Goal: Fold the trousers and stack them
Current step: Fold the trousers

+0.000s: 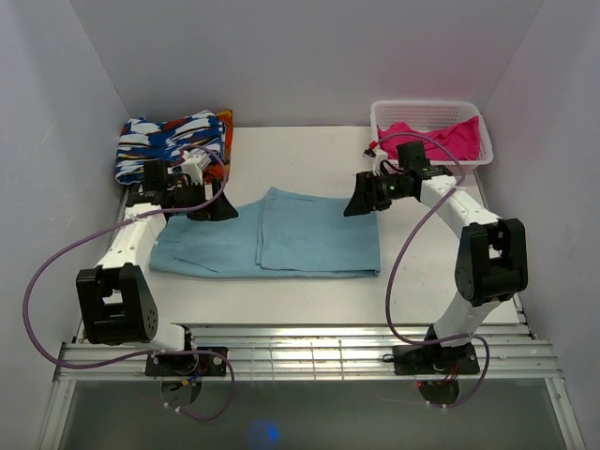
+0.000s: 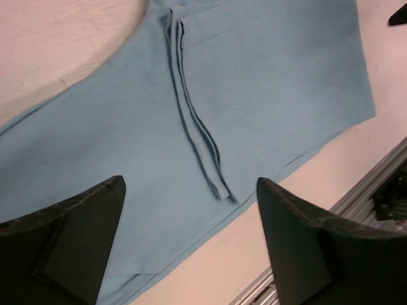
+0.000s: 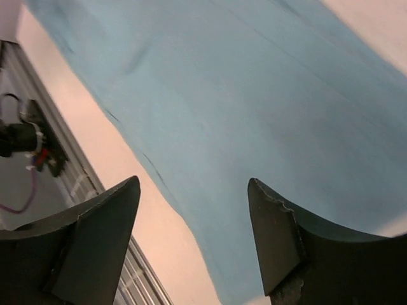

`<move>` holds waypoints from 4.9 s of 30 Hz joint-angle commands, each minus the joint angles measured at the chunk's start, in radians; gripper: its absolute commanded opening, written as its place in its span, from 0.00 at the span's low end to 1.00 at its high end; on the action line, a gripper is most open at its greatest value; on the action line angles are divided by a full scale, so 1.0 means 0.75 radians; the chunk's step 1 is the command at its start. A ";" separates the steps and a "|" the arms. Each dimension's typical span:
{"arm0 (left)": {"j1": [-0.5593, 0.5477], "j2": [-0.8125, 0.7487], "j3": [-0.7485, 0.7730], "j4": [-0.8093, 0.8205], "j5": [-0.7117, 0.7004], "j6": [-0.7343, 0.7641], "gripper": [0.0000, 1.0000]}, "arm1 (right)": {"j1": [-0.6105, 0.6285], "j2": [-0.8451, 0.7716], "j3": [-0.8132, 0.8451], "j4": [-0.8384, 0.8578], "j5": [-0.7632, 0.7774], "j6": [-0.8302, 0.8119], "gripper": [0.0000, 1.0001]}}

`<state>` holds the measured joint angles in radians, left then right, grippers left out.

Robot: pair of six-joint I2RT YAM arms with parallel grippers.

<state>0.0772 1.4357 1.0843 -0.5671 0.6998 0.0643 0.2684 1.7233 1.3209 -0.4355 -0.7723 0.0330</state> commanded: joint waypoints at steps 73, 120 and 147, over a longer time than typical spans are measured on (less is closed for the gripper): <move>-0.227 0.448 0.180 0.280 0.081 -0.368 0.93 | -0.450 0.435 -0.043 -0.336 0.066 -0.437 0.08; 0.359 0.487 -0.155 -0.021 0.347 0.195 0.00 | -0.151 0.018 0.288 -0.275 -0.513 0.023 0.08; 0.353 0.532 -0.223 0.116 0.450 0.096 0.00 | 0.505 0.447 0.476 0.808 -0.124 1.050 0.08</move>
<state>0.3508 1.8290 0.9287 -0.5076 0.9802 0.1482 0.5957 2.0399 1.5768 0.0414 -0.8799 0.7345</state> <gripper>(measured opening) 0.014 0.107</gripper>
